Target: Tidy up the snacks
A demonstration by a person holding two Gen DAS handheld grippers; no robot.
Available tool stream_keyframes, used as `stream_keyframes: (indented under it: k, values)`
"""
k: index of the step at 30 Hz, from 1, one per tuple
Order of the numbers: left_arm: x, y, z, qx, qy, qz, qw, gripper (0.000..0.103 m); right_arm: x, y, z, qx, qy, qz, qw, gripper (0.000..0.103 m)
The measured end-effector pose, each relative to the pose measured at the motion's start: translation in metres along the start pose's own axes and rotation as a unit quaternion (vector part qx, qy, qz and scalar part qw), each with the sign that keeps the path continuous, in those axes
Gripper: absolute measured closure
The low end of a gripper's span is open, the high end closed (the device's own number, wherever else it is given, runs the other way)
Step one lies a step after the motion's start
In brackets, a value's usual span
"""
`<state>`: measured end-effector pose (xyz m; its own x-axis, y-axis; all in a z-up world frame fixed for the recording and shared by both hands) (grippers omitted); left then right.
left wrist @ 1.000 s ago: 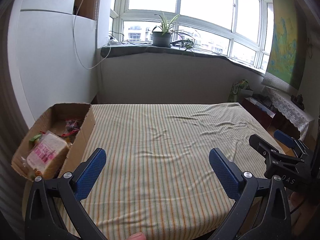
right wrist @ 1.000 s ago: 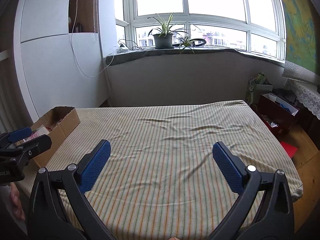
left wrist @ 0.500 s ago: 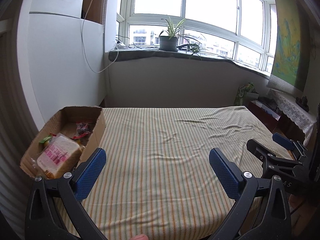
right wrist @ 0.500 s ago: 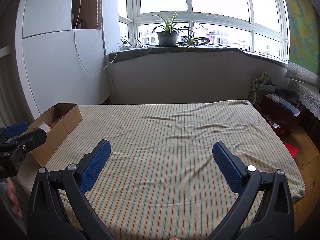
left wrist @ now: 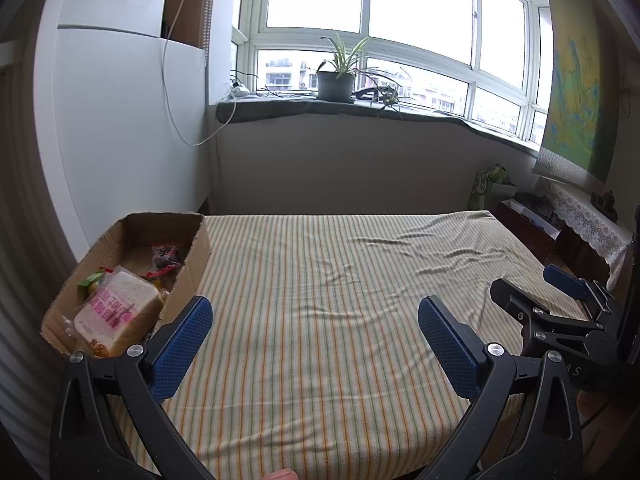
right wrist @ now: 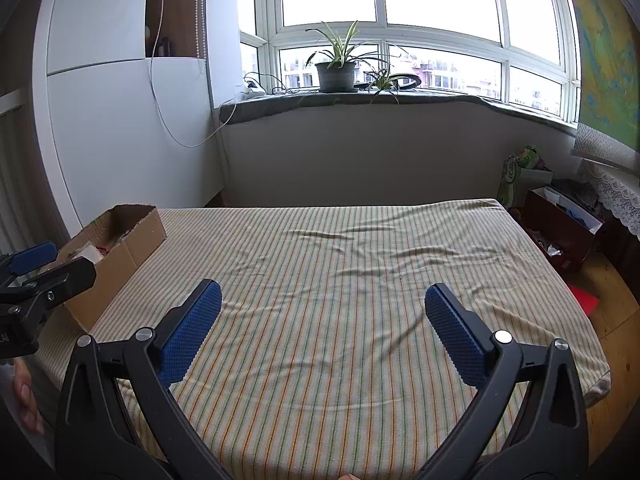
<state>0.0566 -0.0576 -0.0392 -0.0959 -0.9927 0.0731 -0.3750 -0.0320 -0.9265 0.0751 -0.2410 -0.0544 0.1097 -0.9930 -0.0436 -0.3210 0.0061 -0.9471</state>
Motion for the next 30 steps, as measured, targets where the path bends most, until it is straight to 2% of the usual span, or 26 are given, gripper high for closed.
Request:
stream_keyframes:
  k: [30]
  values:
    - [-0.0002,-0.0007,0.0005,-0.002,0.001,0.003,1.0000,0.001,-0.0032,-0.0018,-0.0015,-0.001,-0.002,-0.001,1.000,0.000]
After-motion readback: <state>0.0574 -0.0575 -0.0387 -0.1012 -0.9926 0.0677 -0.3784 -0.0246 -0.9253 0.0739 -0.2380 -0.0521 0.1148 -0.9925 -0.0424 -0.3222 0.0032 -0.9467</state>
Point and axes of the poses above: each gripper's, at about its wrist camera, not at the fingertips, and z roughly the way its jaws point, x to its right, y to its underside, the point moved 6 cm from there along z, roughly the way its jaws point, and after that the axes turned 10 degrees about x, right-handed, at the moved point
